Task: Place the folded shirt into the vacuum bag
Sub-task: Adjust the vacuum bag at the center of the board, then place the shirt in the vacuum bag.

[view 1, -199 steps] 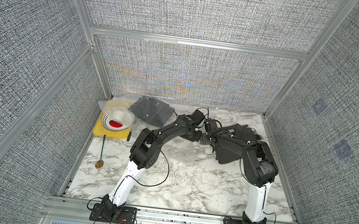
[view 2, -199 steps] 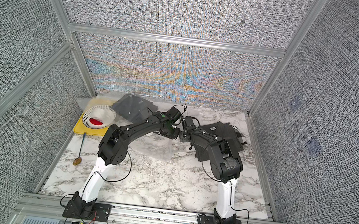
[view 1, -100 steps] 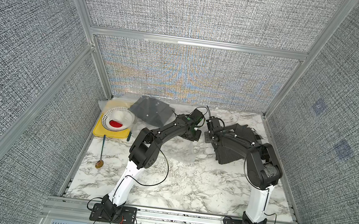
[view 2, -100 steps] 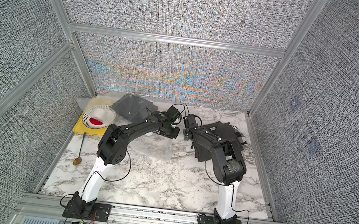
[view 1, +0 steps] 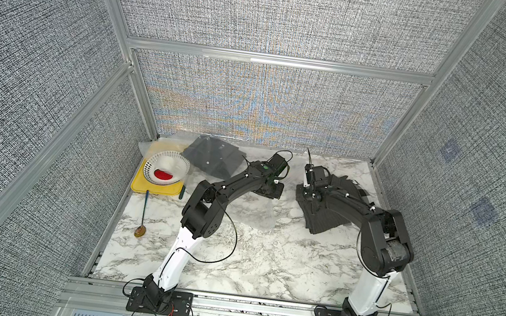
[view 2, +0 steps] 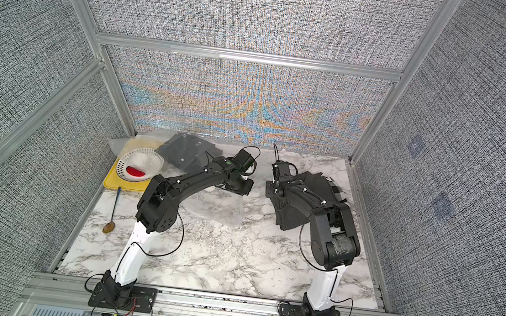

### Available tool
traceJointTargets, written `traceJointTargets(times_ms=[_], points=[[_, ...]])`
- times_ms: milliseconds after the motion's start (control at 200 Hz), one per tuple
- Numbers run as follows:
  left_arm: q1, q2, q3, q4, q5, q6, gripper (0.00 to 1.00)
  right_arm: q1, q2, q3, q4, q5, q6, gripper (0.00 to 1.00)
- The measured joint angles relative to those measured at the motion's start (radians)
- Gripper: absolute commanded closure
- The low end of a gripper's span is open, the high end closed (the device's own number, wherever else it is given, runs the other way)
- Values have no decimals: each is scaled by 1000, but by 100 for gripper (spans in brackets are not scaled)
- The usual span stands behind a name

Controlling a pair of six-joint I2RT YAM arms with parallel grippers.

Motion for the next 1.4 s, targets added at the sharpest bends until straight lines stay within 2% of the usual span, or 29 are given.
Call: traceJointTargets(times_ms=[425,721,871,1156,1401], points=[[0,-27,-27,6,14,3,100,-123,-158,-66,-16,-241,50,98],[0,-32,-31,13,21,3,100,-128,-195,26,-137,-298,74,100],[0,-37,-37,14,22,3,100,-127,-183,68,-145,-365,108,100],[0,-46,-50,24,25,3,100,-126,-95,10,20,-576,300,100],[0,-57,-66,36,32,3,100,-125,-58,-32,224,-613,496,100]])
